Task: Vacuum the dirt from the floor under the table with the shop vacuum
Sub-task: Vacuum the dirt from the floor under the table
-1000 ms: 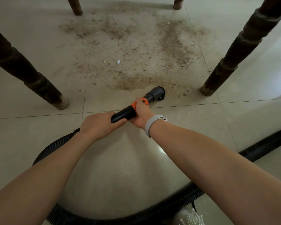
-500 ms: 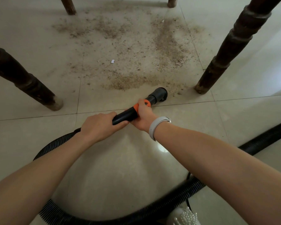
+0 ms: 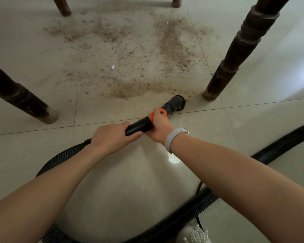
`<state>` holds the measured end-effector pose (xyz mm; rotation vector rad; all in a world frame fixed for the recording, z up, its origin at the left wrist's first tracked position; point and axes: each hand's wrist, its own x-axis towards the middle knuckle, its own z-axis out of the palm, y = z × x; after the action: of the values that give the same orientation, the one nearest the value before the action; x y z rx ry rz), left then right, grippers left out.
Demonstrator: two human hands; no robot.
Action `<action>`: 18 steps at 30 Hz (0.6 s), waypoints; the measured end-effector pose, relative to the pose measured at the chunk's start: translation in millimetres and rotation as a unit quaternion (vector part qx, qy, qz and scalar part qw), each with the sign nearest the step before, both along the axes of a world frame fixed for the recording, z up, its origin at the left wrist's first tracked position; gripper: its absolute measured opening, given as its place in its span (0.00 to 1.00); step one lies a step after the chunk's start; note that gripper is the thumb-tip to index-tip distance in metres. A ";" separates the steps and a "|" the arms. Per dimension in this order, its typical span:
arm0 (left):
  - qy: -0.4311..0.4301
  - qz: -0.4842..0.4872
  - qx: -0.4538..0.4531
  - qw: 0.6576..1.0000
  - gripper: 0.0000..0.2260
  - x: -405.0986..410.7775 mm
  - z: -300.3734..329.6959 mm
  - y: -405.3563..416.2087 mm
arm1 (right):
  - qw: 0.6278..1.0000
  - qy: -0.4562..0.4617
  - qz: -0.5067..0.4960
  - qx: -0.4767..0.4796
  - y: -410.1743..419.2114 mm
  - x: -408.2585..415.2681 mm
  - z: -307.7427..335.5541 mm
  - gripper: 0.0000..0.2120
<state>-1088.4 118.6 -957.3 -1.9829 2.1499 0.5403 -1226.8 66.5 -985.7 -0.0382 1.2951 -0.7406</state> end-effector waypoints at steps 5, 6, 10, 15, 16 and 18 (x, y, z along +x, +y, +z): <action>0.021 0.003 -0.012 1.000 0.18 -18.0 -3.3 -9.9 | 1.000 -0.014 -0.010 0.002 -9.6 -18.9 5.0 0.17; 0.021 0.003 -0.014 1.000 0.18 -21.6 -4.0 -11.5 | 1.000 -0.013 -0.009 0.000 -11.3 -21.6 4.7 0.17; 0.021 0.008 -0.028 0.999 0.18 -35.6 -8.4 -16.8 | 1.000 -0.003 -0.008 -0.007 -19.7 -33.9 4.8 0.14; 0.033 0.011 -0.037 0.999 0.19 -52.9 -16.9 -28.9 | 0.999 0.034 -0.009 -0.013 -34.7 -49.9 5.4 0.12; 0.038 0.013 -0.036 0.999 0.19 -55.7 -18.4 -32.3 | 0.999 0.041 -0.010 -0.012 -38.4 -52.3 5.5 0.11; 0.047 0.019 -0.031 0.998 0.20 -60.4 -20.7 -38.1 | 0.998 0.056 -0.011 -0.006 -45.2 -56.6 5.3 0.11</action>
<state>-1148.9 80.5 -978.0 -2.0740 2.2129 0.5916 -1283.4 21.3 -980.4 -0.0762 1.3998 -0.7735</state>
